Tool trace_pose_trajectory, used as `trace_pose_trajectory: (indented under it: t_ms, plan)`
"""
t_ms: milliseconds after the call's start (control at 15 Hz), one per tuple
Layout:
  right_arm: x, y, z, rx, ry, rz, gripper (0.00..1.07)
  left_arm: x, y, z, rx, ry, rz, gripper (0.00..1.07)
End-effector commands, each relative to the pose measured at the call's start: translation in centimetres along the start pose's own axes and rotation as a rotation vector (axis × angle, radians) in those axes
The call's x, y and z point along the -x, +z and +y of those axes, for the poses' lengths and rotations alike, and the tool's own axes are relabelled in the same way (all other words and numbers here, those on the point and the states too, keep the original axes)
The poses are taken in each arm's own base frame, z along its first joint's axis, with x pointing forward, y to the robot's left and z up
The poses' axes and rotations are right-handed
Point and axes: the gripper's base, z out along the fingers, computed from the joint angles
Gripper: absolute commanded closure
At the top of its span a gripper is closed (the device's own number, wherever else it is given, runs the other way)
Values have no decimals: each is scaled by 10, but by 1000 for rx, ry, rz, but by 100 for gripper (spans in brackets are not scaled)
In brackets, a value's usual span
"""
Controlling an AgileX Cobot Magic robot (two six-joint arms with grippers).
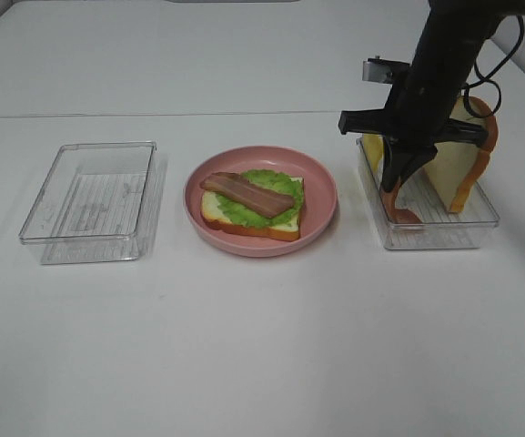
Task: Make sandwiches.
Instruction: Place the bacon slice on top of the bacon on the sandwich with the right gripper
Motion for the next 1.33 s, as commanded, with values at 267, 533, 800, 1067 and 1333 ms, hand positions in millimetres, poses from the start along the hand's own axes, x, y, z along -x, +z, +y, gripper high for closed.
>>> trace_pose_trajectory:
  t_ms: [267,533,800,1067,1333]
  plan:
    - [-23,-105,21,160,-9,-216,107,-2,-2,0,2,1,-19,9]
    - [-27,-123,73,521,-114,-321,107,-2,-2,0,3,2,-19,9]
    - [-27,-91,134,627,-202,-332,107,-2,-2,1,4,2,-19,9]
    - [-20,-38,155,639,-210,-263,107,-2,-2,1,4,2,-19,9]
    - [-6,-5,153,588,-213,-292,107,-2,-2,1,6,3,-19,9]
